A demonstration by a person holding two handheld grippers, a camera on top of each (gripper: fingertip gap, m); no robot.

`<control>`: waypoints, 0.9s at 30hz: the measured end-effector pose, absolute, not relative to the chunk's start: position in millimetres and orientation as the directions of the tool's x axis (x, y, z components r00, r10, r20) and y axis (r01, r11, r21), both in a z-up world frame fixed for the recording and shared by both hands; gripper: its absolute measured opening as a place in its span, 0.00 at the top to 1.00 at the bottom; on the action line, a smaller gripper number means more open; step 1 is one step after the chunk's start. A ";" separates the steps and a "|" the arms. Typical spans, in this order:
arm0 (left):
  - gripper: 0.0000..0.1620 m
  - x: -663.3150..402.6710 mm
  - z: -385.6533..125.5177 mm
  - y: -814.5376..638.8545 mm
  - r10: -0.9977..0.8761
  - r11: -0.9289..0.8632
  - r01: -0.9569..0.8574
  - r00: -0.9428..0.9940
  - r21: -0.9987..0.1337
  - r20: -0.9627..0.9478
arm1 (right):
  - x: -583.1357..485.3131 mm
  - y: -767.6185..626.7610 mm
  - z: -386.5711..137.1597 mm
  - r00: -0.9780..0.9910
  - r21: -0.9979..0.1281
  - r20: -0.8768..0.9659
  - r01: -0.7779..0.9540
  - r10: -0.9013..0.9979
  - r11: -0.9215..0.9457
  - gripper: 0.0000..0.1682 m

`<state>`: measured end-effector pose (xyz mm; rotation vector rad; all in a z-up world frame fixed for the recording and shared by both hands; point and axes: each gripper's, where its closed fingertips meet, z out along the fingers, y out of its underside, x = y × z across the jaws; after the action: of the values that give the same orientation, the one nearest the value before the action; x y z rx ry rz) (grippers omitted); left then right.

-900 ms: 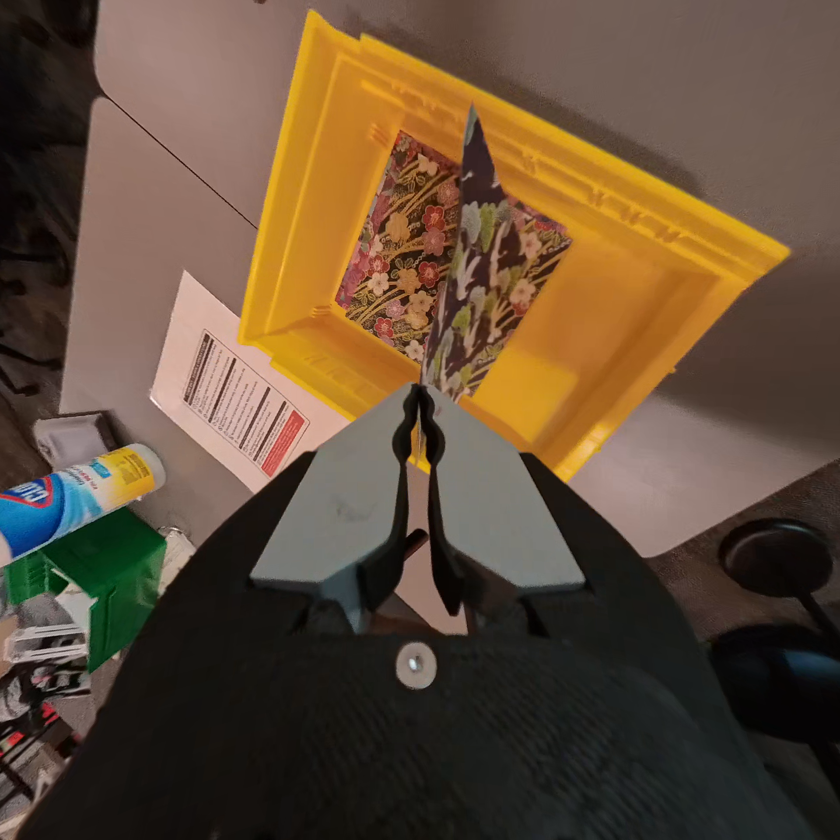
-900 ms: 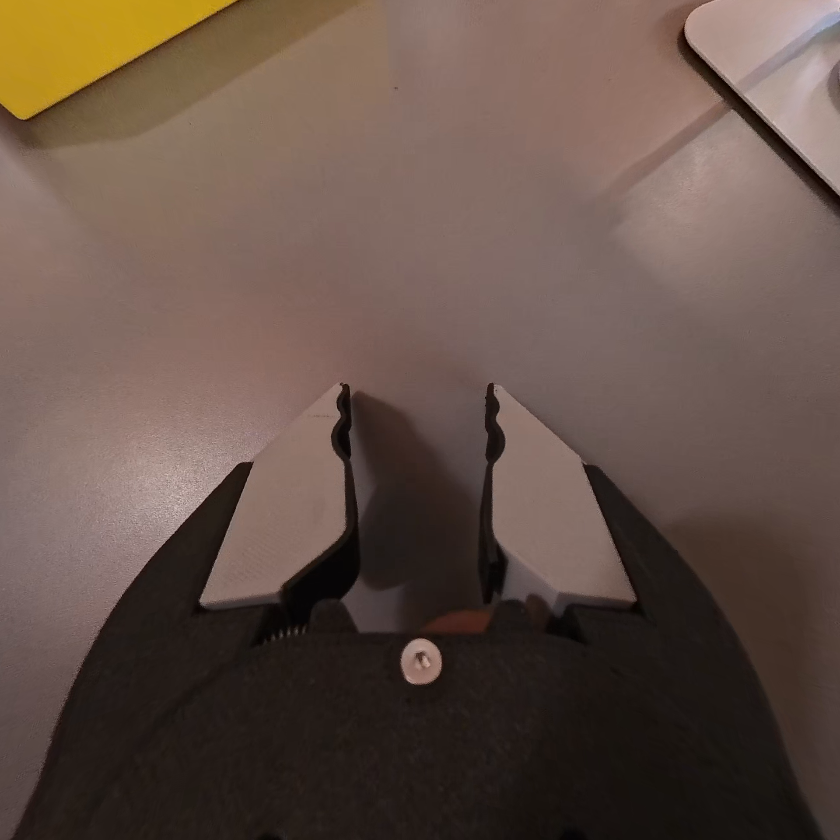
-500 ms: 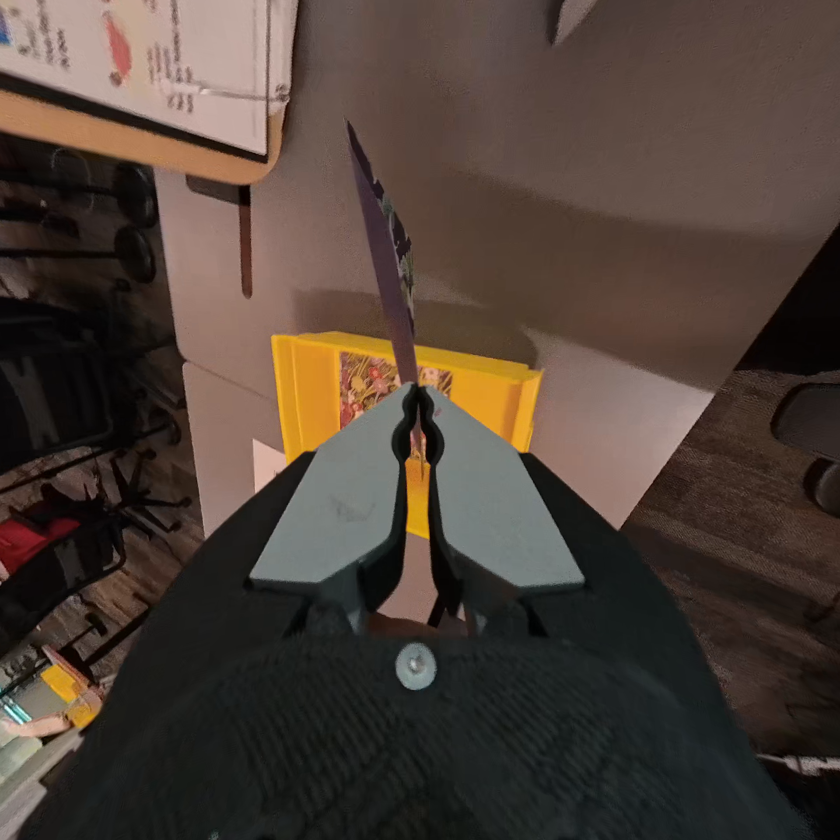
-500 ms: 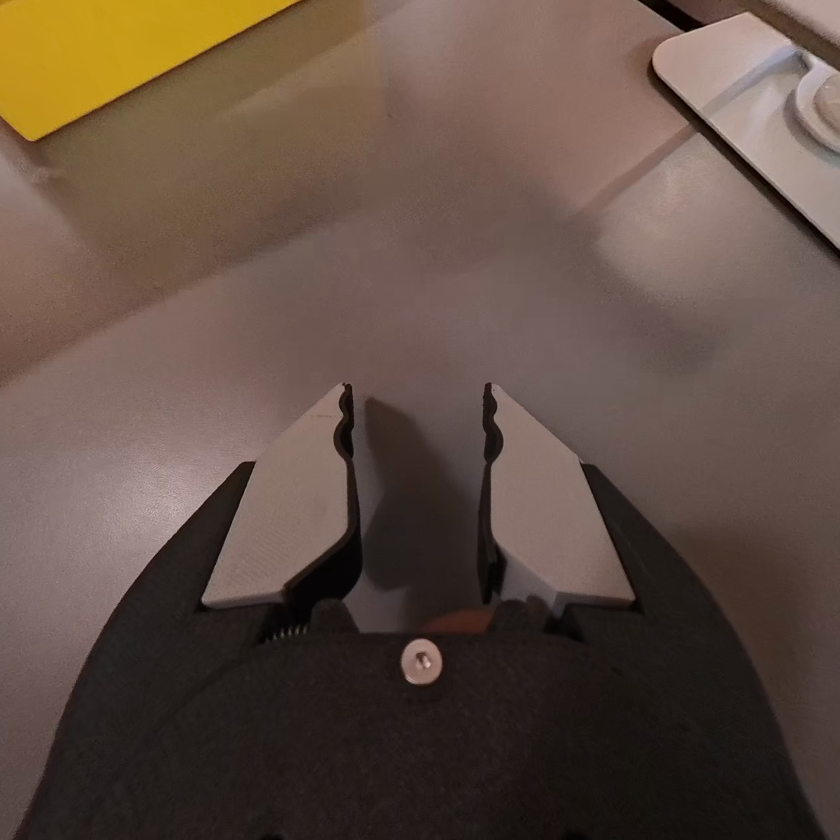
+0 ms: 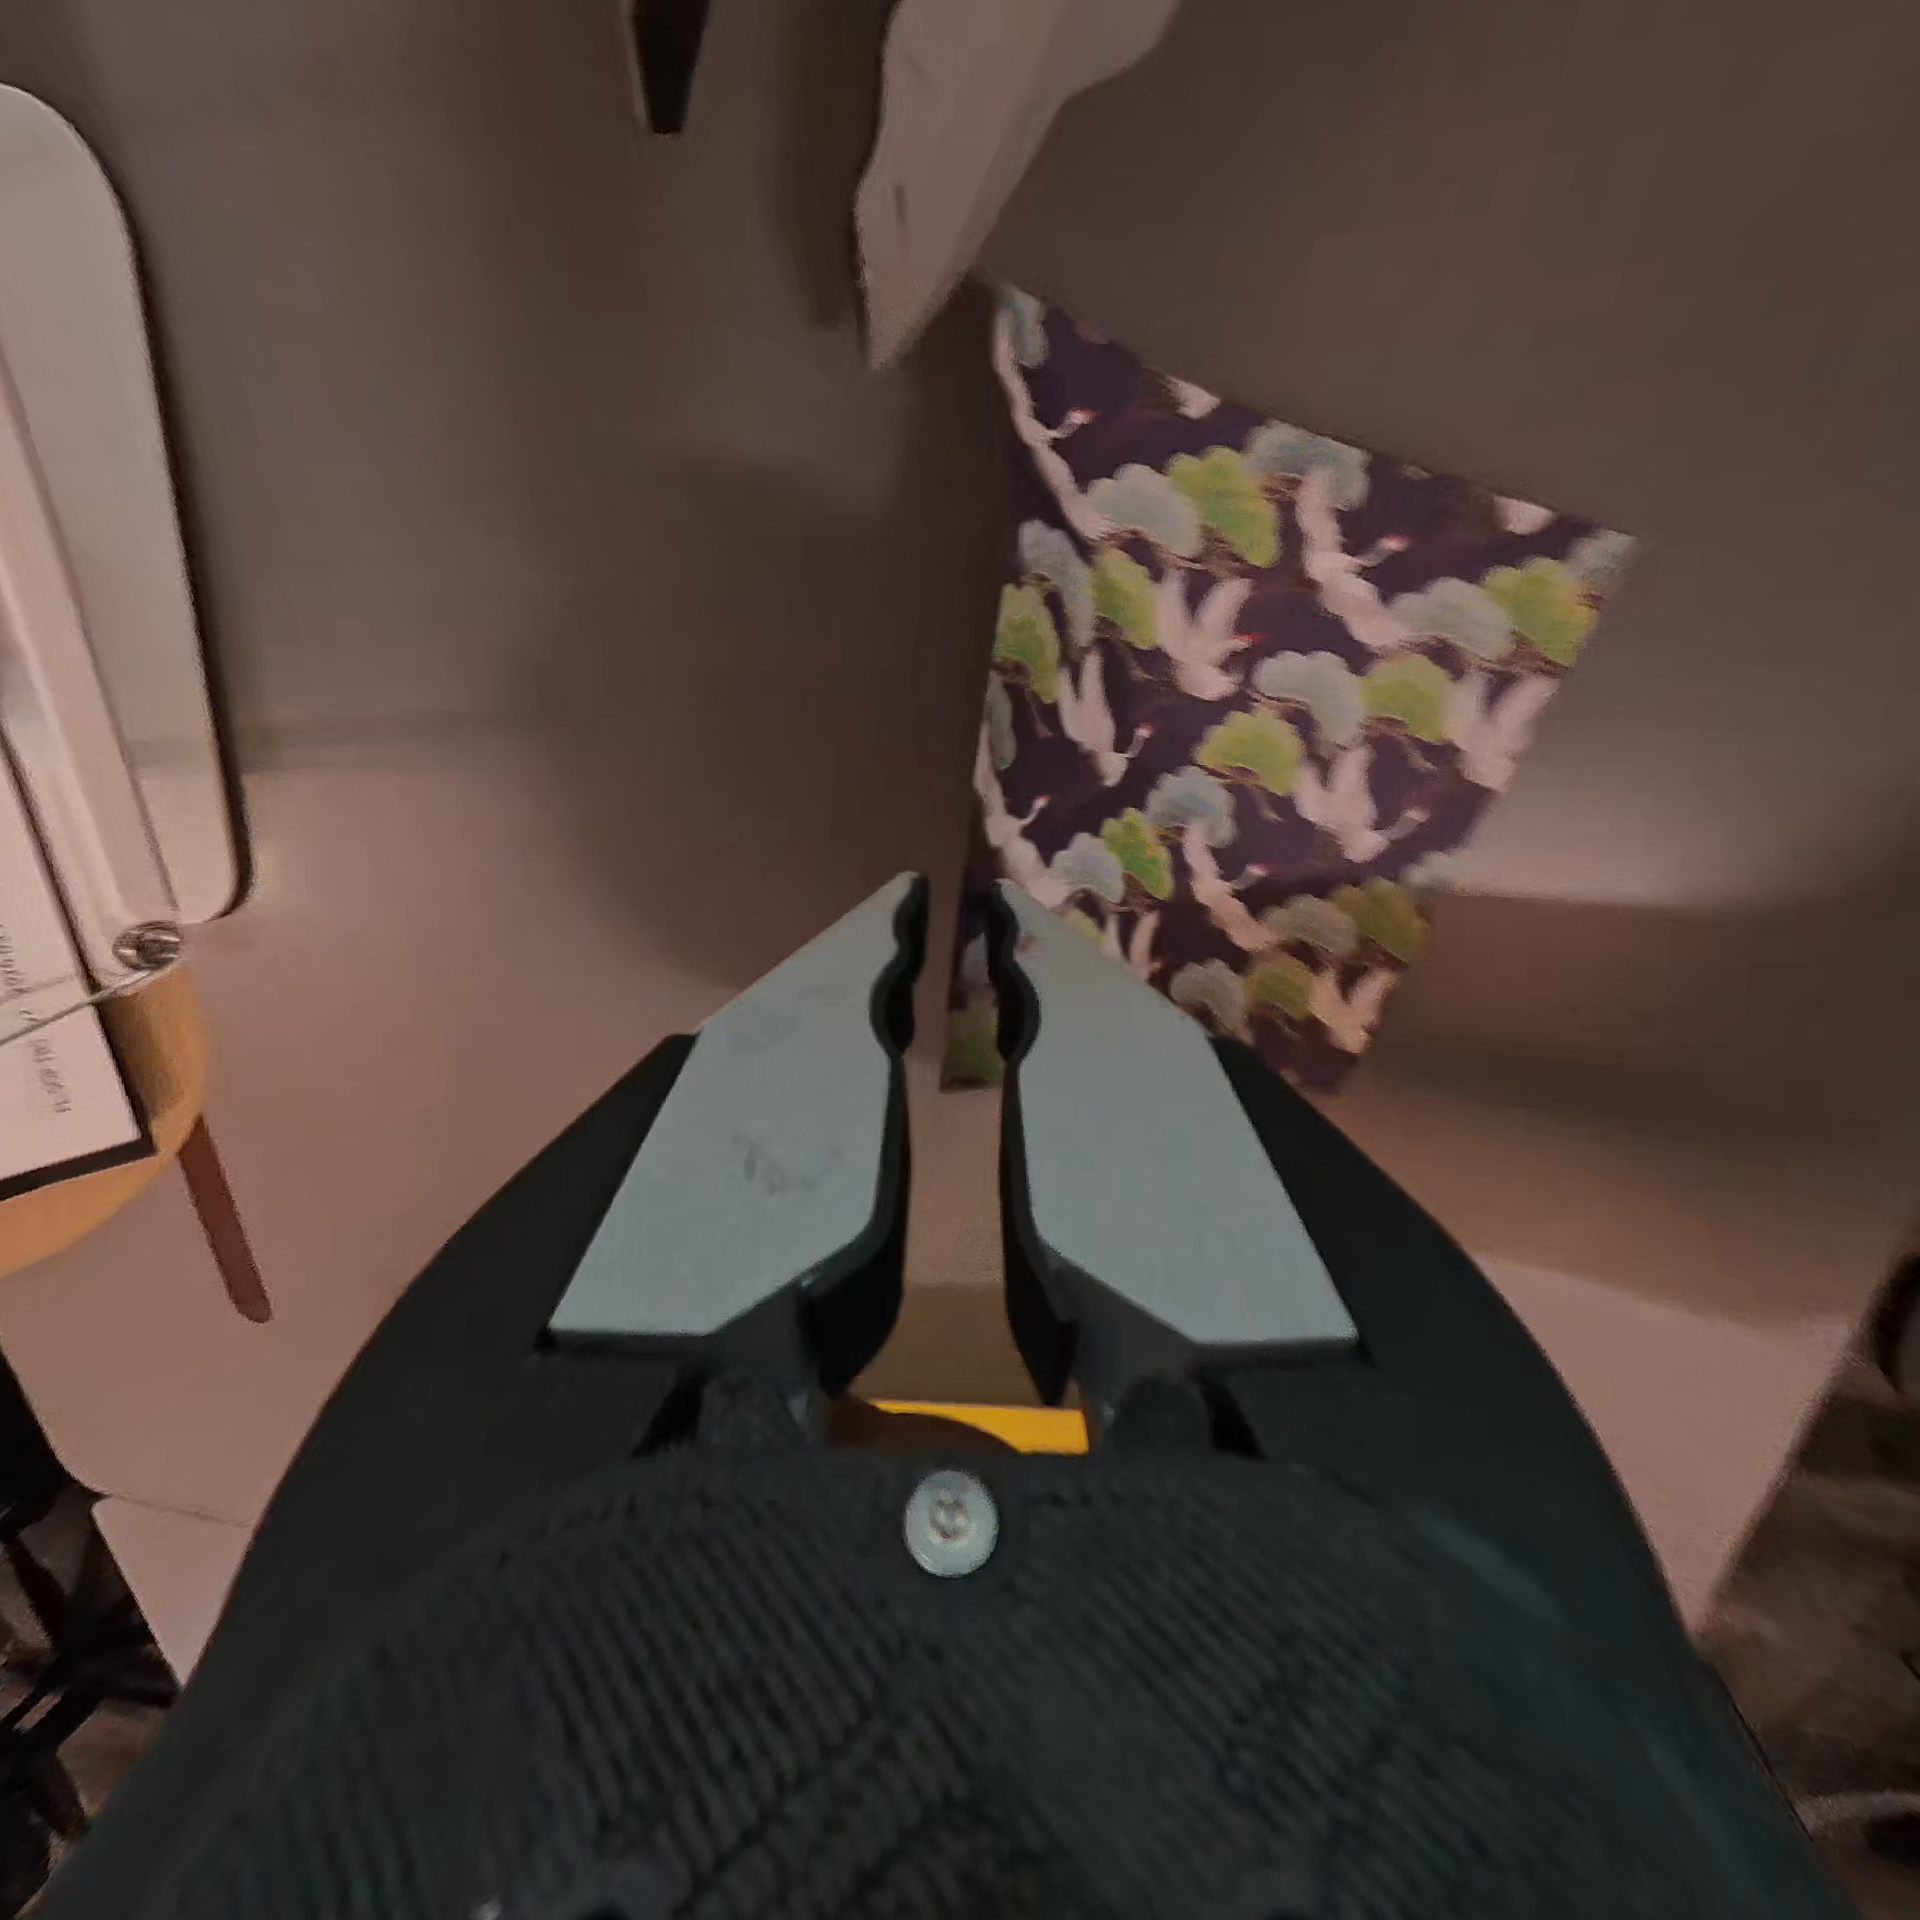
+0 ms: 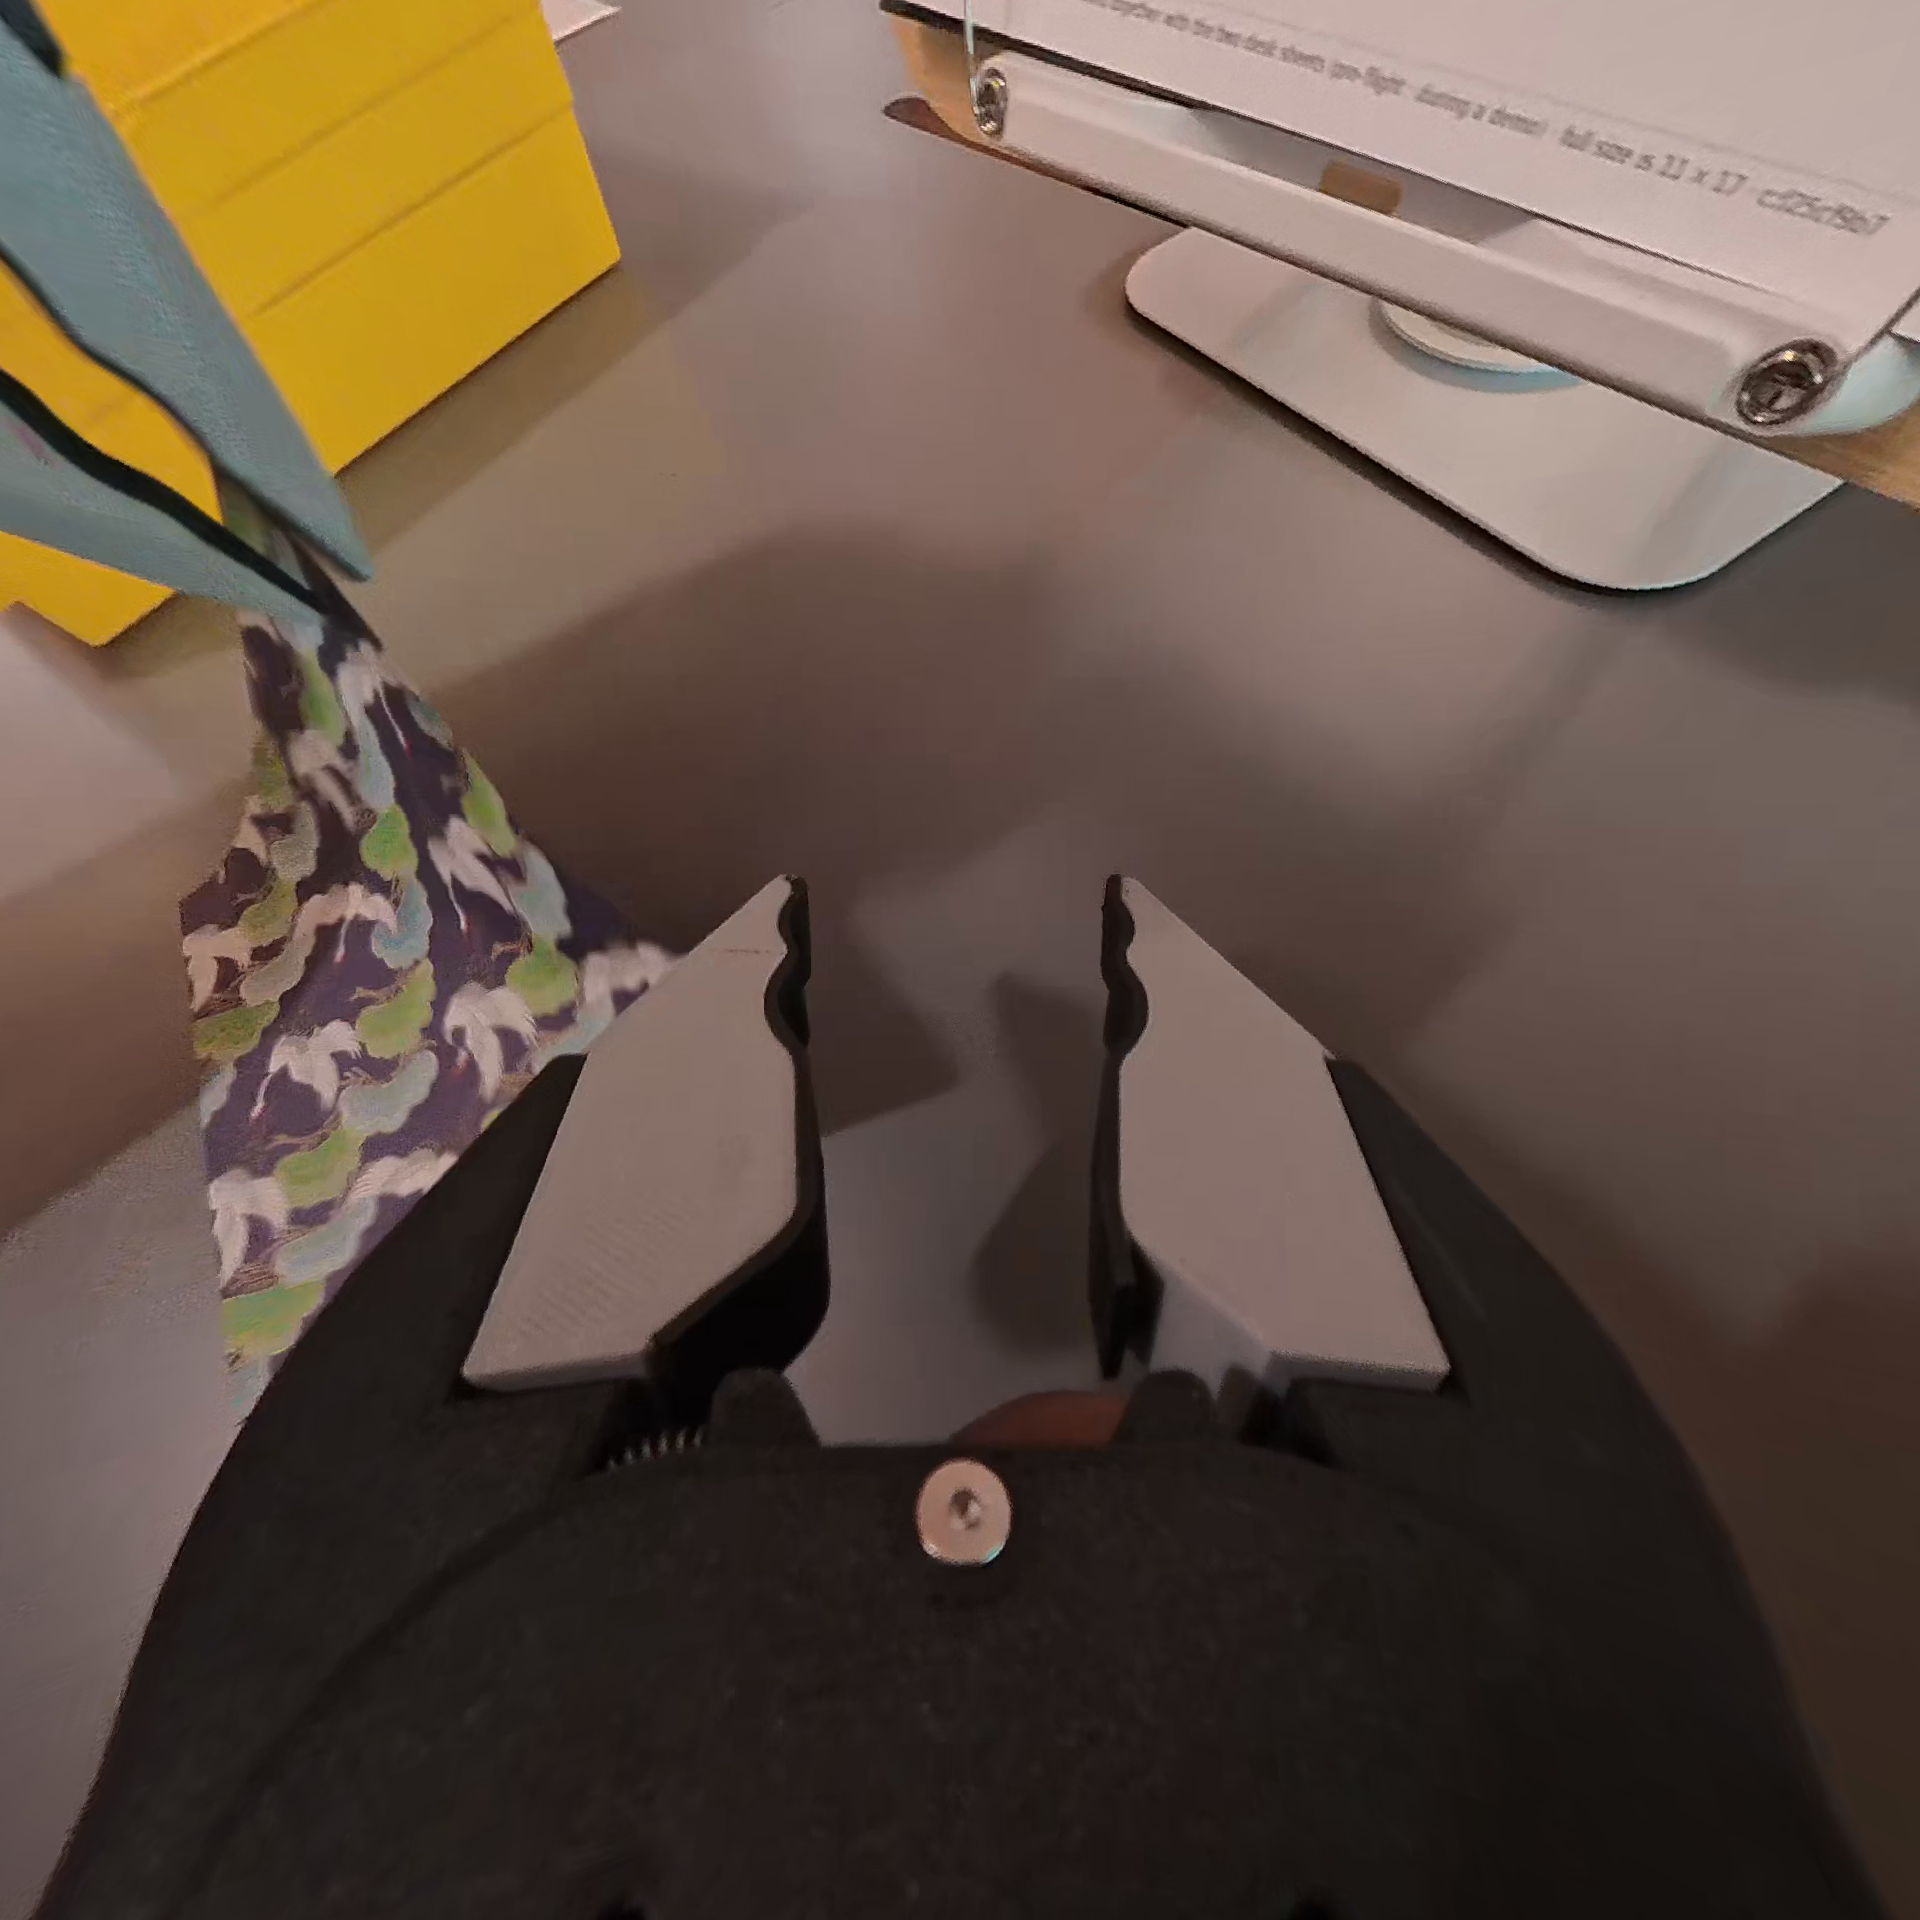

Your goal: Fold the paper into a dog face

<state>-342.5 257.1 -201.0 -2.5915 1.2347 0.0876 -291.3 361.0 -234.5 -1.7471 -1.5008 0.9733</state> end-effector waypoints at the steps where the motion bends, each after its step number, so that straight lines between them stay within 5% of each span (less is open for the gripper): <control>1: 0.92 -344.5 -202.7 264.7 -0.737 -0.600 -0.765 0.643 -0.236 -0.209 | -290.8 363.1 -234.9 0.083 -0.838 -0.135 0.523 0.987 -0.158 0.68; 6: 0.80 -331.6 -172.5 285.1 -0.536 -0.524 -0.650 0.754 -0.551 -0.380 | -290.9 363.5 -235.9 0.087 -0.835 -0.145 0.524 0.986 -0.169 0.69; 9: 0.86 -327.1 -161.9 277.5 -0.361 -0.465 -0.525 0.848 -0.713 -0.389 | -292.4 357.9 -236.9 0.075 -0.835 -0.123 0.531 0.990 -0.144 0.69; 16: 0.71 -366.2 -179.2 291.7 0.033 -0.361 -0.204 0.972 -0.910 -0.231 | -294.0 352.0 -241.8 0.071 -0.832 -0.054 0.549 0.996 -0.084 0.68; 27: 0.70 -378.6 -177.7 274.9 0.129 -0.220 0.004 0.991 -0.975 -0.025 | -300.9 335.8 -235.0 0.040 -0.862 -0.081 0.498 0.996 -0.090 0.68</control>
<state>-378.6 274.9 -177.7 -1.7902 -0.0980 0.1154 -300.9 335.8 -235.0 -1.6652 -1.5260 0.9674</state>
